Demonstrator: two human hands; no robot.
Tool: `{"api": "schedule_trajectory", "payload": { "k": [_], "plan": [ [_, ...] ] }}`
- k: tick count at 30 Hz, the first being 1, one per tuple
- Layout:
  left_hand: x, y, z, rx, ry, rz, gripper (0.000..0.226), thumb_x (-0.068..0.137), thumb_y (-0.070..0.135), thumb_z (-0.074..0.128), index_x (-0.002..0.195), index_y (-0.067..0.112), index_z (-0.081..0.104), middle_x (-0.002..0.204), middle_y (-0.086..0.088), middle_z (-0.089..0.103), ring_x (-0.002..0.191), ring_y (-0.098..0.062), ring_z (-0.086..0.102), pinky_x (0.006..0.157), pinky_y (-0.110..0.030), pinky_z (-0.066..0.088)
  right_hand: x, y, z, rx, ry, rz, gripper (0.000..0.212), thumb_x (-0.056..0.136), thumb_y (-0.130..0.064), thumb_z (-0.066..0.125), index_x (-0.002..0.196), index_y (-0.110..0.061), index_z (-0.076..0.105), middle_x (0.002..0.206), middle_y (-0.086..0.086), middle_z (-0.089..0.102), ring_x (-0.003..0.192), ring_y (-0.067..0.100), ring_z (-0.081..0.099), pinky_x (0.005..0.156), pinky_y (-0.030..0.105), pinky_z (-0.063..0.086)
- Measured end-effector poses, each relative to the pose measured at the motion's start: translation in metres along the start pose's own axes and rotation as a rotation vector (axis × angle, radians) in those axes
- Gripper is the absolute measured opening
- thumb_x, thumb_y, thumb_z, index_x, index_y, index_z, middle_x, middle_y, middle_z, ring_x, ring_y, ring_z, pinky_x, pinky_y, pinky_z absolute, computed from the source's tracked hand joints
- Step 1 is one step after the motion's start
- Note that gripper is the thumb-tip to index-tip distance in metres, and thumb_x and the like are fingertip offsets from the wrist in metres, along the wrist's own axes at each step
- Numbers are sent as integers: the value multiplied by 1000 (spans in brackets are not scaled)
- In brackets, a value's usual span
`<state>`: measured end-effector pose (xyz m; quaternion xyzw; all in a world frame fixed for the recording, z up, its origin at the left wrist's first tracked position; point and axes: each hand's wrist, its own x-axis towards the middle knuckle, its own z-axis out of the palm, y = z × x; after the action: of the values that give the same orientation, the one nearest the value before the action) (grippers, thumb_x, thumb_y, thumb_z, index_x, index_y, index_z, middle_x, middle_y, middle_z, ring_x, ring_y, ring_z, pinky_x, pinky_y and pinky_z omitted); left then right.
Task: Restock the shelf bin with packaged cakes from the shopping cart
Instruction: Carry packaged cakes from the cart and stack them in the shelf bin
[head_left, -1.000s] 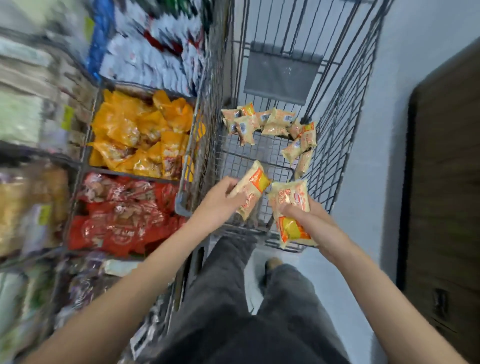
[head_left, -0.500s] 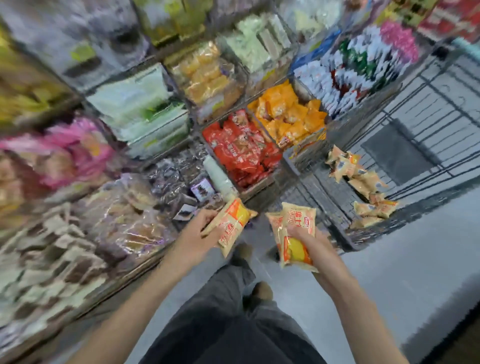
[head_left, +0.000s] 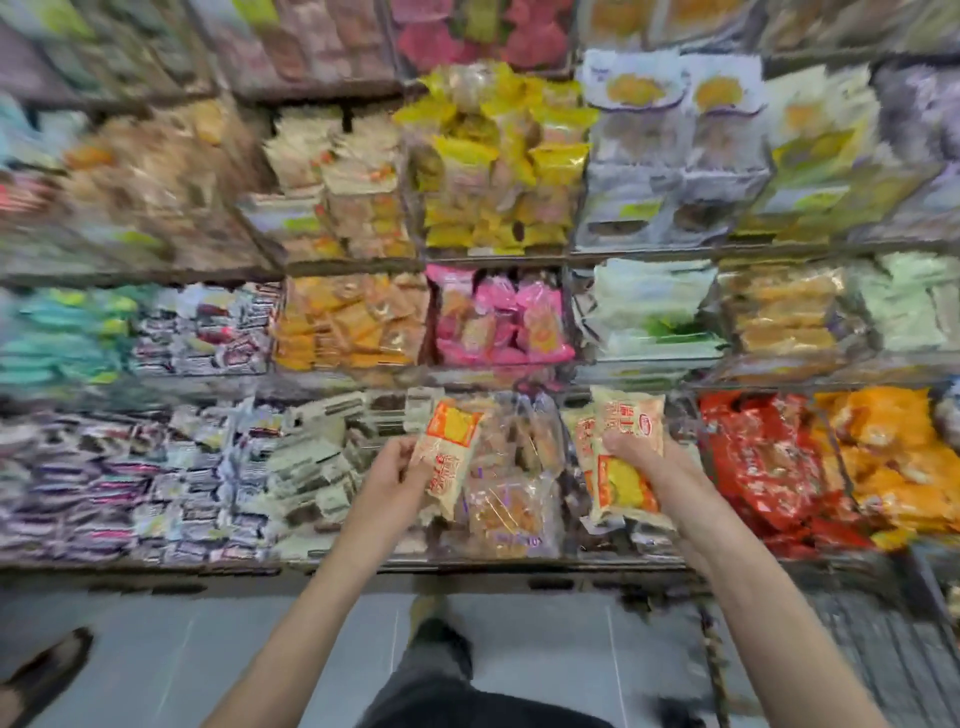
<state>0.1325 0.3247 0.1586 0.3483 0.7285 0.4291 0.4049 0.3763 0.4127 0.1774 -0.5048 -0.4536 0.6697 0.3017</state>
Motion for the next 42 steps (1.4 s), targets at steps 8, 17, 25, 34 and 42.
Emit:
{"api": "schedule_trajectory", "payload": {
  "k": [8,17,25,34,42],
  "plan": [
    [108,9,-117,-95,92,-26,14,100,24,40,97,27,54,86,3,62,53,6,57,43,-11,41,104,-59,152,-142,-152,-65,29,82,-44,65,108,-35,58,94,-13,73,86,8,70,84,36,53],
    [221,76,-195,82,172,306,16,96,38,46,102,24,51,93,6,59,80,-10,56,58,-17,44,175,-99,228,-180,-131,-88,29,82,-42,65,109,-30,62,105,-6,71,101,16,66,99,44,46],
    [354,162,-252,1129,348,626,31,88,19,50,118,15,52,106,-14,62,96,-34,59,66,-35,44,209,-120,230,-204,-103,-72,27,83,-42,65,108,-30,62,96,-8,74,91,13,70,95,43,49],
    [412,147,-232,1104,275,593,34,92,14,50,126,16,53,130,-10,47,133,-34,25,101,-47,27,226,-128,228,-245,-90,-48,30,86,-39,62,114,-29,58,107,-4,70,100,16,66,95,41,48],
    [427,152,-231,978,187,526,38,91,15,54,129,16,50,121,-12,45,120,-32,40,93,-42,40,225,-123,232,-276,-72,-29,33,84,-41,63,114,-30,57,111,-4,68,103,16,63,98,39,45]
  ]
}}
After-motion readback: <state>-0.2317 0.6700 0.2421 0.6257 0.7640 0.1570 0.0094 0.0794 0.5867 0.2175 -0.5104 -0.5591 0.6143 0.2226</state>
